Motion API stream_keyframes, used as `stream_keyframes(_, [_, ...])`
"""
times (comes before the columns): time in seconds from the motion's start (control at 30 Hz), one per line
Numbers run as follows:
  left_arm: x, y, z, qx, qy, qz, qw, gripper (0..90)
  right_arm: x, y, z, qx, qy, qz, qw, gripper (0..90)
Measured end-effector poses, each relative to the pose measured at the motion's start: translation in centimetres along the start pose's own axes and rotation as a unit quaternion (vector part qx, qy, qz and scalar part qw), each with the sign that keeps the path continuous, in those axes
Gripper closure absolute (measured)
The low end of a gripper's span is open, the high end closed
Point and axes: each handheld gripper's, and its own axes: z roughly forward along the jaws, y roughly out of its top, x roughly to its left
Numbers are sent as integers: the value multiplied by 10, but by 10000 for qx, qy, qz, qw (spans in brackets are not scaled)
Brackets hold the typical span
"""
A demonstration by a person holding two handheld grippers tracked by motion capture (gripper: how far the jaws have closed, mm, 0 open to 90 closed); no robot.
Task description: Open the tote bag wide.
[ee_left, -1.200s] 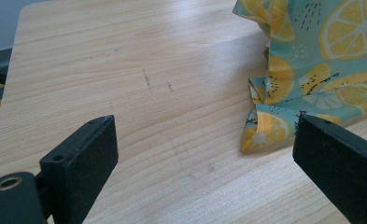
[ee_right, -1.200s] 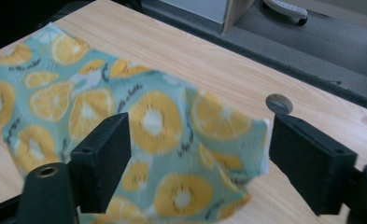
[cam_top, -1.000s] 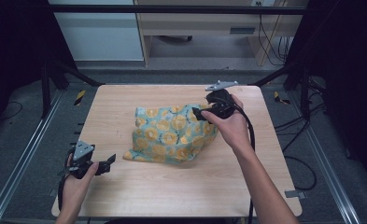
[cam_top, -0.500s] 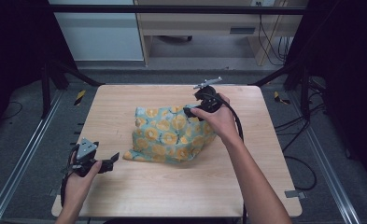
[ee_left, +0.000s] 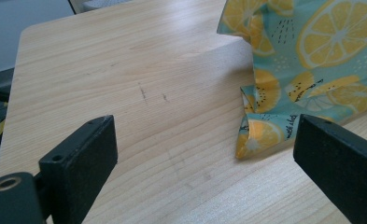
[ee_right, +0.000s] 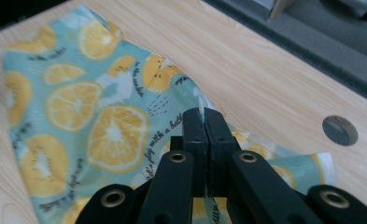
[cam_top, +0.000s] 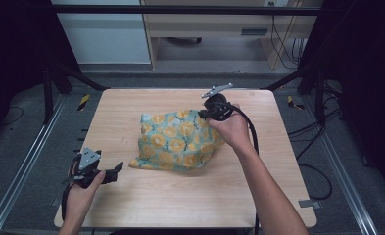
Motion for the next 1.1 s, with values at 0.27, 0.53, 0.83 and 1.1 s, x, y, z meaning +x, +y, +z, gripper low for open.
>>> stream_keyframes(0.27, [-6,1,2,48,-75,92,9999,62,23,-7,-32,-584,305,-107,9978,898])
stream_keyframes(0.53, [-13,3,3,61,-142,144,9998,62,53,-48,-69,-1194,653,-184,9905,899])
stream_keyframes(0.83, [-16,5,4,108,-238,63,9996,69,75,-76,-88,-1377,793,-313,9868,900])
stream_keyframes(1.1, [-19,9,2,58,-266,54,9996,73,95,-106,-84,-1274,940,-433,9864,900])
